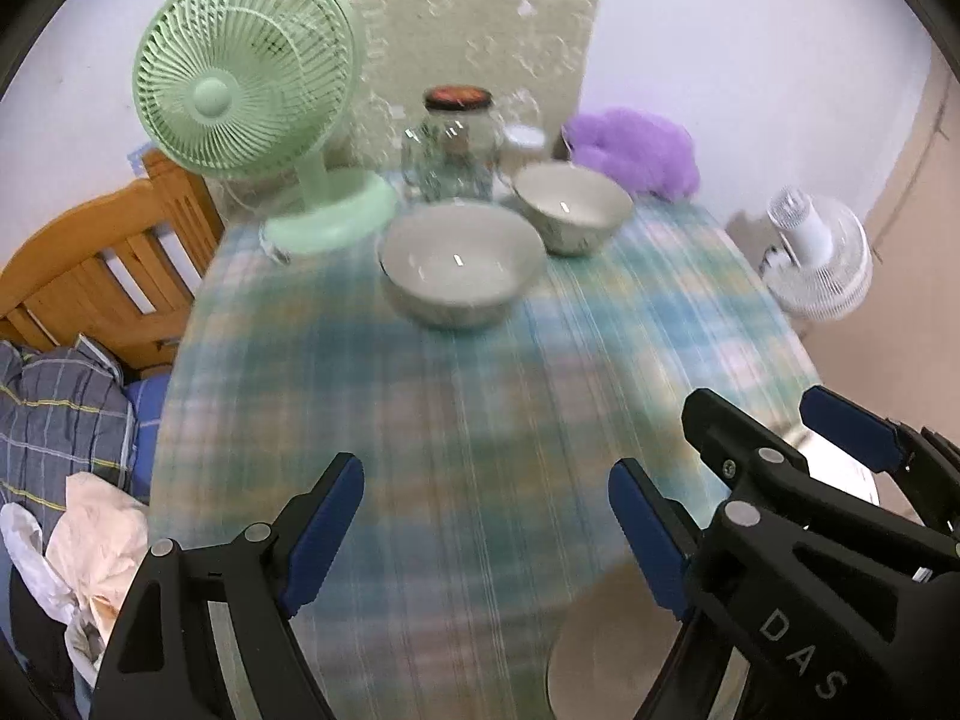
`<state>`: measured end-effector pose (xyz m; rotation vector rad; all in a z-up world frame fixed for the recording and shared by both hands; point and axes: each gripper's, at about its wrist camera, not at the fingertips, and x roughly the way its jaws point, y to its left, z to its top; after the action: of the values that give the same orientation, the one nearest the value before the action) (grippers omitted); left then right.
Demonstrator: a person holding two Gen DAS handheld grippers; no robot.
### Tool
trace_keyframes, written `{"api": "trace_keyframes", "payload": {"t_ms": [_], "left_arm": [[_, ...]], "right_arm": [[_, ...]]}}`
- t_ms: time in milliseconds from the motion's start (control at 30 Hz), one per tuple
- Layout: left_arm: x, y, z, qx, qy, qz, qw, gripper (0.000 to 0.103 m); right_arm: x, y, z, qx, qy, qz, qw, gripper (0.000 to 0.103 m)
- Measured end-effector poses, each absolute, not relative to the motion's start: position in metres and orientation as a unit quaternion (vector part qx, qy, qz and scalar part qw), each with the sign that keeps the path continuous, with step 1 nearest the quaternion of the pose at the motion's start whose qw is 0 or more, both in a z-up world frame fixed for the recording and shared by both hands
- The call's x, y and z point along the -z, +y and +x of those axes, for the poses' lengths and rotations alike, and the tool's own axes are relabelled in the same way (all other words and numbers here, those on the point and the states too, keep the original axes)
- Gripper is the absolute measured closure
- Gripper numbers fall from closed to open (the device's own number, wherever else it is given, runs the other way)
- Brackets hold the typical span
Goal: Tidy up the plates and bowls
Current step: 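Lower the grey bowl onto the table and open both grippers, then move both grippers to the second grey bowl and grasp its rim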
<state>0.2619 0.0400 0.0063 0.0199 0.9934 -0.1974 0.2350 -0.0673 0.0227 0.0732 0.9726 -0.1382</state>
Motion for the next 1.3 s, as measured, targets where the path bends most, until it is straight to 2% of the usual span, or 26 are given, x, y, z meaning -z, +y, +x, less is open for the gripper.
{"api": "trace_keyframes", "payload": {"t_ms": [600,1067,1133,1267,1300], "left_arm": [[0.009,0.026,0.376,-0.051,0.446,-0.006,0.893,0.024],[0.064,0.043,0.436,-0.082,0.481,-0.013,0.873,0.05],[0.069,0.044,0.439,-0.08,0.484,-0.016,0.871,0.056],[0.078,0.044,0.447,-0.079,0.491,-0.018,0.867,0.065],[0.079,0.045,0.448,-0.08,0.491,-0.018,0.867,0.066]], "right_arm": [[-0.004,-0.076,0.385,-0.05,0.447,0.011,0.893,0.036],[0.053,-0.069,0.454,-0.067,0.485,0.023,0.872,0.049],[0.06,-0.069,0.462,-0.072,0.492,0.028,0.867,0.058],[0.07,-0.067,0.471,-0.072,0.503,0.029,0.861,0.068],[0.072,-0.067,0.473,-0.072,0.504,0.029,0.86,0.078]]}}
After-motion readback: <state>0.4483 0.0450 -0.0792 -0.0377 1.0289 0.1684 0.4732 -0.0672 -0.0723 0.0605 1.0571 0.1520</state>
